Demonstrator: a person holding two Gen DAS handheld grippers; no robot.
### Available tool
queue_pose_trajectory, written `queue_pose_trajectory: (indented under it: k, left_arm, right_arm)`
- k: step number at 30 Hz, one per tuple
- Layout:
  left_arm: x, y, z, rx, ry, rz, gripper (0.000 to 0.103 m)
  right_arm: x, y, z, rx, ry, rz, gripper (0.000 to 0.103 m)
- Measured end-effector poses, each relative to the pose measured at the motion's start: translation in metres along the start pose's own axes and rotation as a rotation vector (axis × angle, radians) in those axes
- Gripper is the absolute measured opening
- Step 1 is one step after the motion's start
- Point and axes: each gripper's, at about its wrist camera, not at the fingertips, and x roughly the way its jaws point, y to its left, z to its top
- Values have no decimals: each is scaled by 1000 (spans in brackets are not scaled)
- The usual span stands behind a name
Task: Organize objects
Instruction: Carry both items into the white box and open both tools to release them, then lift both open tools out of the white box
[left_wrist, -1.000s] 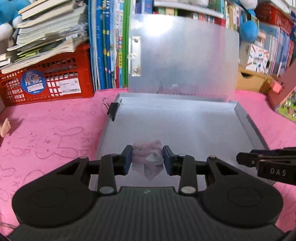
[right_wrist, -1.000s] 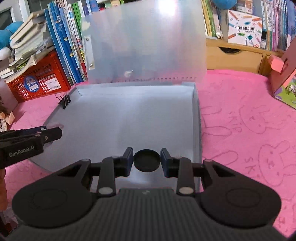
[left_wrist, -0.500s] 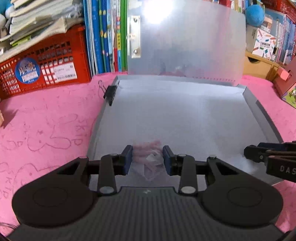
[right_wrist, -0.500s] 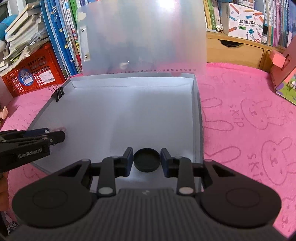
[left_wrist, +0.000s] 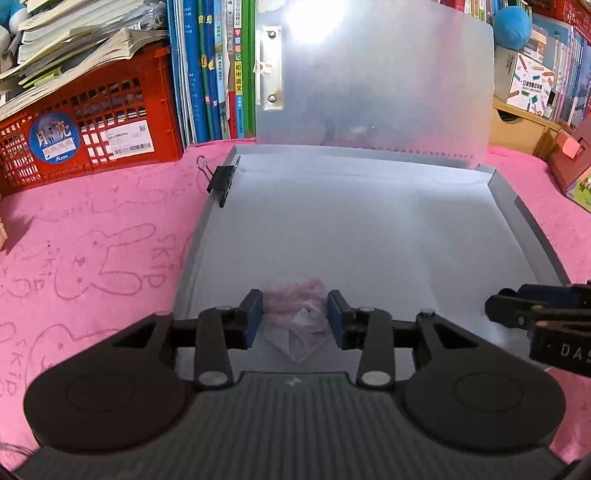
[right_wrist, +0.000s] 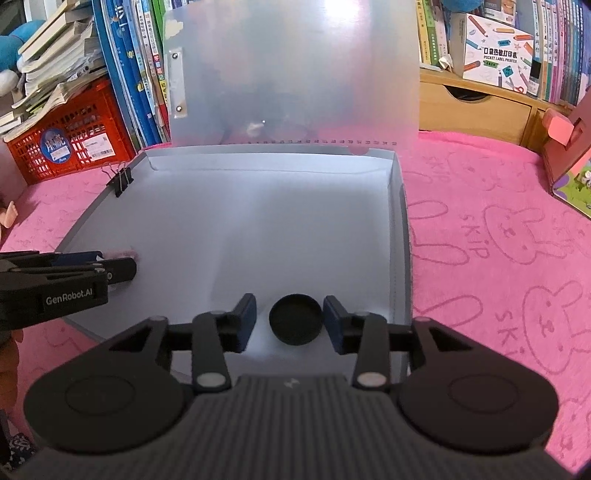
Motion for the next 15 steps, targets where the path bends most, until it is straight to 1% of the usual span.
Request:
queue_pose_trajectory:
  k: [6, 11, 13, 15]
  left_arm:
    - [-17, -4, 3, 24, -39, -13, 63]
    - [-40, -6, 4, 54, -73, -14, 69]
    - [-51, -6, 3, 75, -92, -14, 71]
    - [-64, -5, 1, 103, -118, -8, 75]
  right_arm:
    - [-10, 4, -1, -12, -24, 1, 60]
    - [-30, 8, -4, -36, -70, 12, 66]
    - [-39, 10, -6, -51, -91, 14, 70]
    - [-50, 13, -9, -69, -115, 24, 71]
